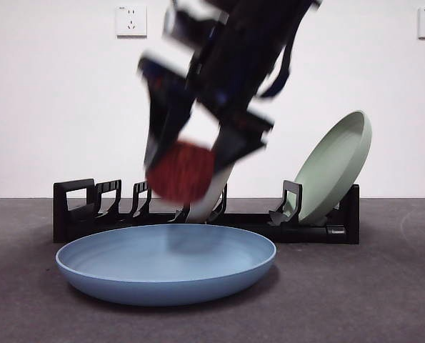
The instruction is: Take the blue plate from the plate rack,put the plate on the table,take the apple from the table,put the apple in the plate
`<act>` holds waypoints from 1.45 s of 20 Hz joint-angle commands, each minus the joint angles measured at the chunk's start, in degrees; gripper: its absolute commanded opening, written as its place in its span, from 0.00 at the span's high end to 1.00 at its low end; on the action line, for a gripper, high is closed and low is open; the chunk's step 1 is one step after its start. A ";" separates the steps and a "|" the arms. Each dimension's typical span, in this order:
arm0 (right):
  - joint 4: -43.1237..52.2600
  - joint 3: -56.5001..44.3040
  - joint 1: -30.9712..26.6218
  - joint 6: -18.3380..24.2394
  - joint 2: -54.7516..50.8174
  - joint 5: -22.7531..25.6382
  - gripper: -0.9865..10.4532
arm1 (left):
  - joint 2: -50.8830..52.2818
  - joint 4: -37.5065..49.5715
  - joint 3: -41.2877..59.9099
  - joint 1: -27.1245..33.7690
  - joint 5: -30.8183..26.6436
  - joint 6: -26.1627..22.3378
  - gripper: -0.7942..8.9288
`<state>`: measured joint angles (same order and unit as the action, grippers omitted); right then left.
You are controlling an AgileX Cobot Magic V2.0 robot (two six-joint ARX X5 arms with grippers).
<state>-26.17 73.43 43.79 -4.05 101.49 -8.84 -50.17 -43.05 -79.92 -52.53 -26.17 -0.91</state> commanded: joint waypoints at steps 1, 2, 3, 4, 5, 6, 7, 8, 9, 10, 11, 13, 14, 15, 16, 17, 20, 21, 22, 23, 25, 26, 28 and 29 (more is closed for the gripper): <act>-0.48 0.72 0.94 -0.37 3.10 -0.09 0.92 | 0.11 0.00 -0.09 0.20 -1.11 -0.90 0.56; -1.70 0.72 1.40 -0.33 4.09 0.02 0.92 | 0.11 0.00 -0.09 0.20 -1.99 -0.90 0.56; -3.08 0.72 1.86 -0.02 4.79 0.09 0.92 | 0.11 -0.13 -0.09 0.20 -3.13 -0.96 0.56; -4.46 0.72 2.34 0.44 5.11 0.42 0.92 | 0.11 -0.28 -0.09 0.20 -4.42 -1.16 0.56; -5.33 0.72 2.62 1.14 5.14 0.50 0.92 | 0.11 -0.42 -0.09 0.20 -5.42 -1.33 0.56; -5.46 0.72 3.06 1.51 5.14 0.72 0.91 | 0.11 -0.55 -0.09 0.20 -5.53 -1.33 0.56; -5.42 0.72 3.54 2.60 5.14 1.16 0.87 | 0.11 -0.61 -0.09 0.20 -5.53 -1.33 0.56; -5.53 0.72 3.72 3.30 5.14 1.75 0.79 | 0.11 -0.72 -0.09 0.20 -5.53 -1.33 0.56; -5.88 0.72 3.69 3.85 5.14 1.84 0.68 | 0.11 -0.81 -0.09 0.20 -5.53 -1.33 0.56; -6.27 0.72 3.69 3.85 5.14 1.95 0.58 | 0.11 -1.01 -0.09 0.20 -5.53 -1.33 0.56; -6.40 0.72 3.72 3.82 5.14 2.49 0.51 | 0.11 -1.29 -0.09 0.20 -5.53 -1.31 0.56; -6.40 0.72 4.00 3.98 5.14 3.39 0.46 | 0.11 -2.16 -0.09 0.20 -5.53 -1.27 0.56; -6.40 0.72 4.00 3.96 5.14 3.39 0.43 | 0.11 -2.60 -0.09 0.20 -5.51 -1.27 0.56; -6.40 0.72 4.00 3.96 5.14 3.39 0.41 | 0.11 -3.10 -0.09 0.20 -5.51 -1.27 0.56; -6.36 0.72 4.00 3.96 5.14 3.39 0.38 | 0.11 -3.52 -0.09 0.20 -5.51 -1.25 0.56; -6.36 0.79 4.00 3.96 5.14 3.30 0.38 | 0.11 -3.93 -0.09 0.20 -5.51 -1.22 0.56; -7.50 2.58 3.93 3.87 4.11 3.26 0.39 | 0.11 -4.55 -0.09 0.20 -5.44 -1.22 0.56; -8.15 3.54 3.85 3.67 2.89 3.26 0.39 | 0.11 -4.90 -0.09 0.20 -5.40 -1.25 0.56; -8.81 4.46 3.85 3.69 1.07 3.26 0.39 | 0.07 -5.33 -0.09 0.20 -5.25 -1.22 0.56; -9.16 5.20 3.85 3.69 -1.20 3.30 0.39 | 0.04 -5.66 -0.09 0.20 -5.22 -1.25 0.56; -9.55 5.84 3.54 3.69 -6.75 3.34 0.39 | -0.04 -5.95 -0.09 0.20 -5.11 -1.22 0.56; -9.86 5.84 3.15 3.72 -9.77 3.41 0.39 | -0.04 -6.05 -0.09 0.20 -4.83 -1.22 0.56; -11.26 5.84 2.27 3.76 -15.85 3.37 0.39 | -0.44 -6.34 -0.07 0.20 -2.62 -1.07 0.56; -12.17 5.84 1.66 3.82 -18.93 3.41 0.40 | -0.98 -6.32 -0.07 0.20 0.07 -0.96 0.56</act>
<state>-38.33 79.50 45.58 -0.38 82.78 -5.54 -51.03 -49.43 -79.92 -52.49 -26.81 -1.52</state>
